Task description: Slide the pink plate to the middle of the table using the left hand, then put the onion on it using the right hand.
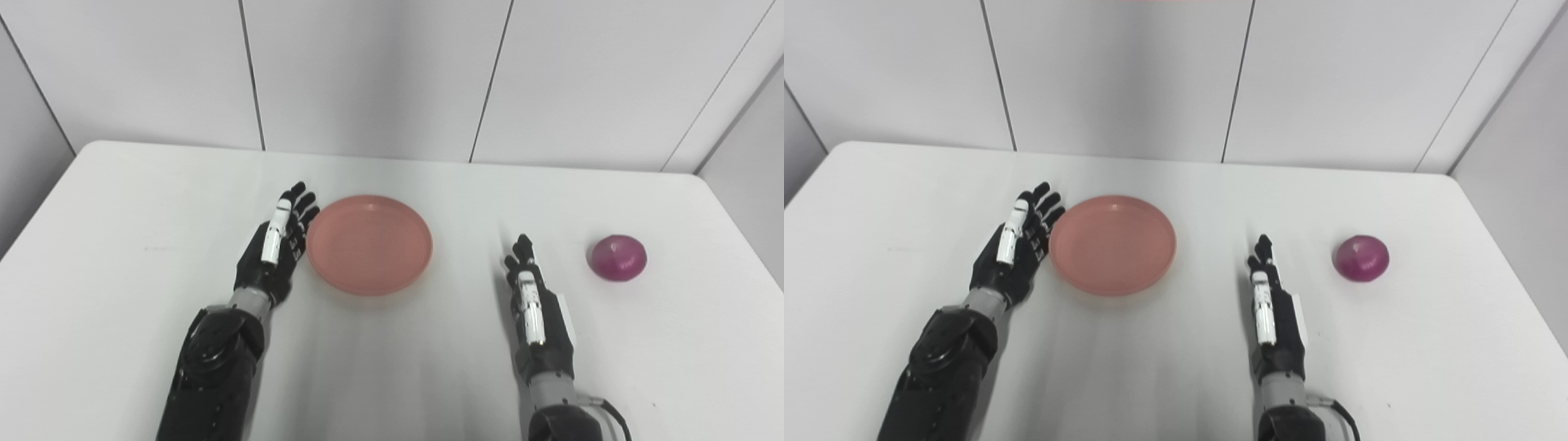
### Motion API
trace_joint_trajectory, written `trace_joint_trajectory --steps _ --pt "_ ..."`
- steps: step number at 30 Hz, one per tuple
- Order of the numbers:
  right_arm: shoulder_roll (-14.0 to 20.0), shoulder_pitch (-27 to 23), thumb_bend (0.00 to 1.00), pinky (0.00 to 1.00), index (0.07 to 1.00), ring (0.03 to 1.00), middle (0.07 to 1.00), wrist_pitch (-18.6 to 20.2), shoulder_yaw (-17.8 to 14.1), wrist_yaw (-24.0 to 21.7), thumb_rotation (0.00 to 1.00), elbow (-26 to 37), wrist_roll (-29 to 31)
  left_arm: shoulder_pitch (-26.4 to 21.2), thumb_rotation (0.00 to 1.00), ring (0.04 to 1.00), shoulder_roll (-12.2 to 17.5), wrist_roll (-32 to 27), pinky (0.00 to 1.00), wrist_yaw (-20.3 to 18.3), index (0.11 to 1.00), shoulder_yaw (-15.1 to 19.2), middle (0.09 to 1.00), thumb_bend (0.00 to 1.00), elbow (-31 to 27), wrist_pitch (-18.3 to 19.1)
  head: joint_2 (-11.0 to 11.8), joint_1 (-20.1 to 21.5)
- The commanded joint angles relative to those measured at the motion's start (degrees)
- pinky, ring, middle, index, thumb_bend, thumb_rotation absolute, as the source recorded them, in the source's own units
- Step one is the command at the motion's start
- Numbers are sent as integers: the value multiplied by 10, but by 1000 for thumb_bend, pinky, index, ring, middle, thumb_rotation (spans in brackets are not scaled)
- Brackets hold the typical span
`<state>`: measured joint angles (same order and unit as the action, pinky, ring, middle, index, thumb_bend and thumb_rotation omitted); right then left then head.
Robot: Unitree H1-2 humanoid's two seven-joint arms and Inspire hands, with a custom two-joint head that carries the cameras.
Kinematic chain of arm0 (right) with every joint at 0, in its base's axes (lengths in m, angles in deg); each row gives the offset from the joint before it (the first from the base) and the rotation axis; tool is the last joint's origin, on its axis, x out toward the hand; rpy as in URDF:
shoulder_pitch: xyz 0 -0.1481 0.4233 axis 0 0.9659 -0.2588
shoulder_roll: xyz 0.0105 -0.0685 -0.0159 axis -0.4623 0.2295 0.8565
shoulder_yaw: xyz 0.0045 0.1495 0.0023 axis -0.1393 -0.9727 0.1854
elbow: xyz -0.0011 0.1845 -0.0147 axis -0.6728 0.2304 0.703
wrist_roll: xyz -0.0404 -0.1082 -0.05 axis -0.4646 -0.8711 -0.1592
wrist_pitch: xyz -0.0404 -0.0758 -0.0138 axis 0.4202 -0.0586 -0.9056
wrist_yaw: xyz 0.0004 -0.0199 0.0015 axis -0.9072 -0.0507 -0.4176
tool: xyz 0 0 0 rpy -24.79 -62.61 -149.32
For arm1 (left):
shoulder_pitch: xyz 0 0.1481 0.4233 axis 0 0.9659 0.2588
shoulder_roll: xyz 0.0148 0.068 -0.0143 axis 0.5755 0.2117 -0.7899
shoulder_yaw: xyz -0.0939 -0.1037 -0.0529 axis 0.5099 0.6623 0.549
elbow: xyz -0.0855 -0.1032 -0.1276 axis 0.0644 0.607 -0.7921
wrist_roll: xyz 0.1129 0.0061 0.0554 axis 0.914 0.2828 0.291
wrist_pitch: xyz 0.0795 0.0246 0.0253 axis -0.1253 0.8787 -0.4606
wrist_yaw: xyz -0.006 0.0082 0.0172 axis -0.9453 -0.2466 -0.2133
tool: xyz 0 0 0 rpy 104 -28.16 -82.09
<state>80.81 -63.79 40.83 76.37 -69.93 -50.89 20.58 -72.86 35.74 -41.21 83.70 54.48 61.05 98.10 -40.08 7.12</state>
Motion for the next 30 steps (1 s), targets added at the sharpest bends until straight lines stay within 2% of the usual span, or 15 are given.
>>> trace_joint_trajectory --steps 1,9,17,26,30 --pt "-6 -13 288 1000 1000 981 1000 13 4 -4 1000 11 2 0 1000 955 -11 4 953 -3 943 -8 961 456 -14 -9 -2 -1" --pt "-5 -14 264 1000 1000 983 1000 14 6 -6 1000 13 1 19 1000 952 -25 5 954 3 940 -14 955 468 -37 1 -8 4" --pt "-7 -14 243 1000 1000 983 1000 17 7 -4 1000 13 -1 36 1000 958 -29 2 949 -8 939 -29 961 483 -53 -3 -9 9" --pt "-3 -14 265 1000 1000 987 1000 16 5 -6 1000 13 2 43 1000 963 -34 -3 954 -10 943 -36 969 470 -52 -7 -7 15" --pt "4 -17 252 1000 1000 979 997 12 3 3 1000 14 -18 45 1000 961 -34 -5 954 -14 944 -35 967 474 -47 -12 -6 24"
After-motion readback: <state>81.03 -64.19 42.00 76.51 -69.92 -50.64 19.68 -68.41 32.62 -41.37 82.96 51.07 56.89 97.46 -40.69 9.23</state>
